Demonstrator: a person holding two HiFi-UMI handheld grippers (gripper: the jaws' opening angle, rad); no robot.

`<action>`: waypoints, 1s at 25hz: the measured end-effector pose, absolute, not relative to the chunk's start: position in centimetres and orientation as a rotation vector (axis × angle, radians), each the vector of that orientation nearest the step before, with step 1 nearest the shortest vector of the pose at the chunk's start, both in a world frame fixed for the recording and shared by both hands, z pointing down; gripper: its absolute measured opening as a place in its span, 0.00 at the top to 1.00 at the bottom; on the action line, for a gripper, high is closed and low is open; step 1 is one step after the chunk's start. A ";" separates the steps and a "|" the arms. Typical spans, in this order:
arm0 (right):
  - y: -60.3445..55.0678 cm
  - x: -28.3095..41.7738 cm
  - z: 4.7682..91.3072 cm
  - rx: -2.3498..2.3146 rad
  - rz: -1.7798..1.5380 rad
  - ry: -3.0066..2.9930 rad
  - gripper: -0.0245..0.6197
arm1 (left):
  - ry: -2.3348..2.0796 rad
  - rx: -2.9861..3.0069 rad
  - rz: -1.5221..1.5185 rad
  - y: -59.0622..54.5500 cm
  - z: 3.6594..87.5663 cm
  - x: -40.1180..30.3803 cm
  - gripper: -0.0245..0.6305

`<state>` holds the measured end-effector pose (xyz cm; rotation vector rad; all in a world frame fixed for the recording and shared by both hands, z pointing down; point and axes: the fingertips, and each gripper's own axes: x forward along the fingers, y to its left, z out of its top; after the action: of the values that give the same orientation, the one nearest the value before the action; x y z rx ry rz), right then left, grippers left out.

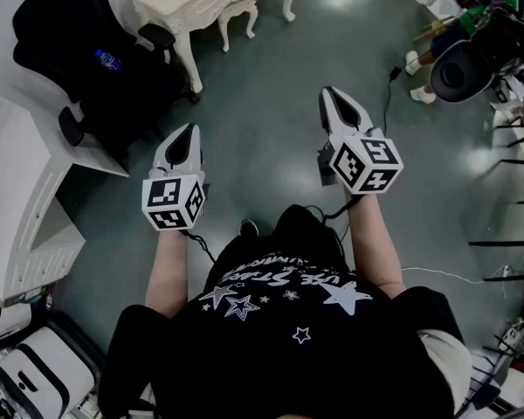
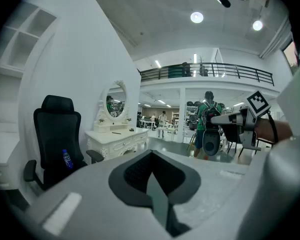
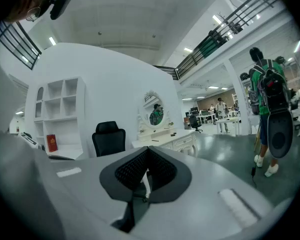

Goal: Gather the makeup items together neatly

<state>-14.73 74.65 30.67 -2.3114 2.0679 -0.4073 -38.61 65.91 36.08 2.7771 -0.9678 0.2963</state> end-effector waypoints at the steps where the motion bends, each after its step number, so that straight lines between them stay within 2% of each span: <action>1: 74.5 -14.8 30.7 -2.307 -0.404 2.074 0.94 | -0.975 2.773 0.295 65.8 36.0 -38.6 0.96; 11: 72.6 -15.5 32.0 -2.277 -0.450 2.138 0.94 | -1.048 2.742 0.245 64.9 34.9 -39.3 0.96; 21: 71.7 -16.4 37.0 -2.364 -0.570 2.069 0.93 | -1.041 2.690 0.302 64.1 38.8 -42.3 0.96; 22: 71.5 -16.7 37.3 -2.361 -0.575 2.066 0.91 | -1.042 2.690 0.300 63.6 38.9 -42.5 0.96; 25: 70.7 -17.1 37.7 -2.331 -0.596 2.082 0.68 | -1.015 2.688 0.279 62.6 38.9 -42.1 0.96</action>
<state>-17.07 70.69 37.68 -2.3310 2.0818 -0.5963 -42.09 62.64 38.93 2.6883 -1.0153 0.2791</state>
